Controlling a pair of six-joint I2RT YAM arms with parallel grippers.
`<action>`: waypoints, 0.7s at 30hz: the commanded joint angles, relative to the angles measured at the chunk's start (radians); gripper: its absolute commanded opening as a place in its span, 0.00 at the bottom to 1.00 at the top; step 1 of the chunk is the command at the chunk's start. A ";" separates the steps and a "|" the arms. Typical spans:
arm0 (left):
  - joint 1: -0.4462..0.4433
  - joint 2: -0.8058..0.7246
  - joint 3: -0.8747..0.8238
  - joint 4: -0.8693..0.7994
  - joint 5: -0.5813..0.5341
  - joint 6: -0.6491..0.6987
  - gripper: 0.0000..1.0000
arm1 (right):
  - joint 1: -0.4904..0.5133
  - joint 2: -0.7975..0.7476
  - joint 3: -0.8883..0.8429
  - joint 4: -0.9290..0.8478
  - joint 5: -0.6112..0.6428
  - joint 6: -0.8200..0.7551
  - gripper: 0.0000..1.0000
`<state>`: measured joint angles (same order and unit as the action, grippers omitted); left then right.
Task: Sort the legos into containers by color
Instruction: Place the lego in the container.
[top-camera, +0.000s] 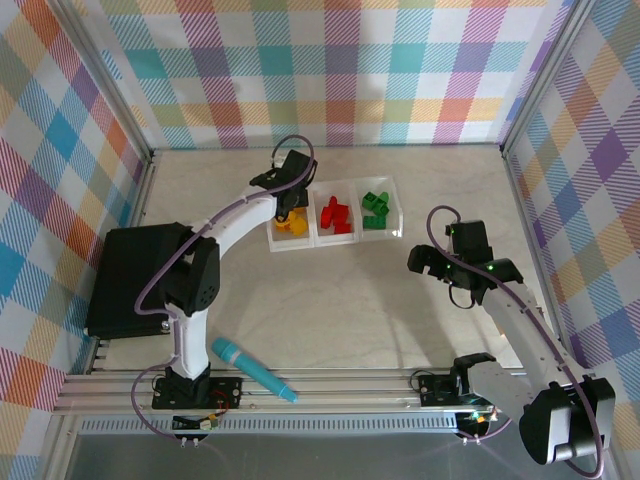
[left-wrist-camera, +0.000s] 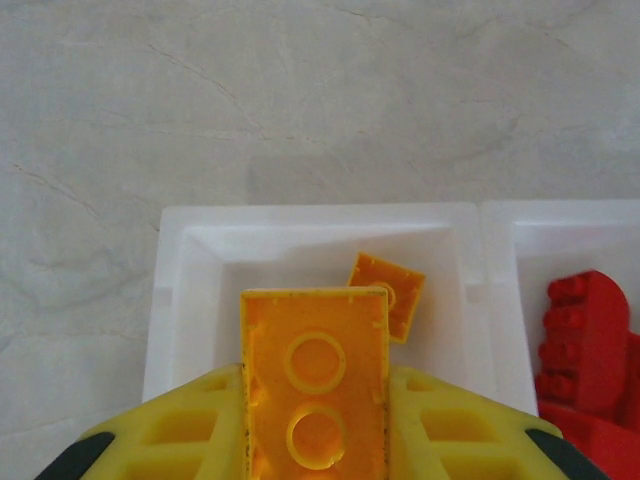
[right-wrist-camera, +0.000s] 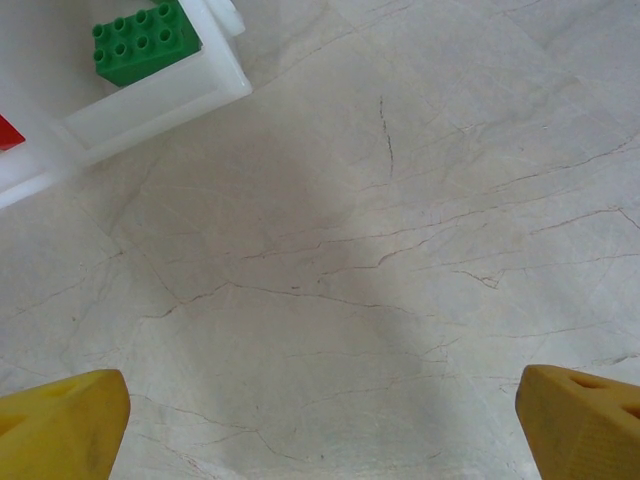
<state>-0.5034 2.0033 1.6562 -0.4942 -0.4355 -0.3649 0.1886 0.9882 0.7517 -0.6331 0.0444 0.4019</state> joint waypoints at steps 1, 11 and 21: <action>0.026 0.026 0.038 0.066 -0.012 0.016 0.26 | -0.008 -0.014 0.006 -0.021 0.009 -0.027 0.99; 0.051 0.136 0.075 0.172 -0.026 0.032 0.28 | -0.008 0.014 0.018 -0.020 0.013 -0.028 0.99; 0.054 0.142 0.024 0.207 -0.068 0.015 0.33 | -0.009 0.016 0.021 -0.026 0.020 -0.028 0.99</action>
<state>-0.4610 2.1590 1.7065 -0.3061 -0.4683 -0.3470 0.1886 1.0058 0.7517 -0.6483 0.0525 0.3840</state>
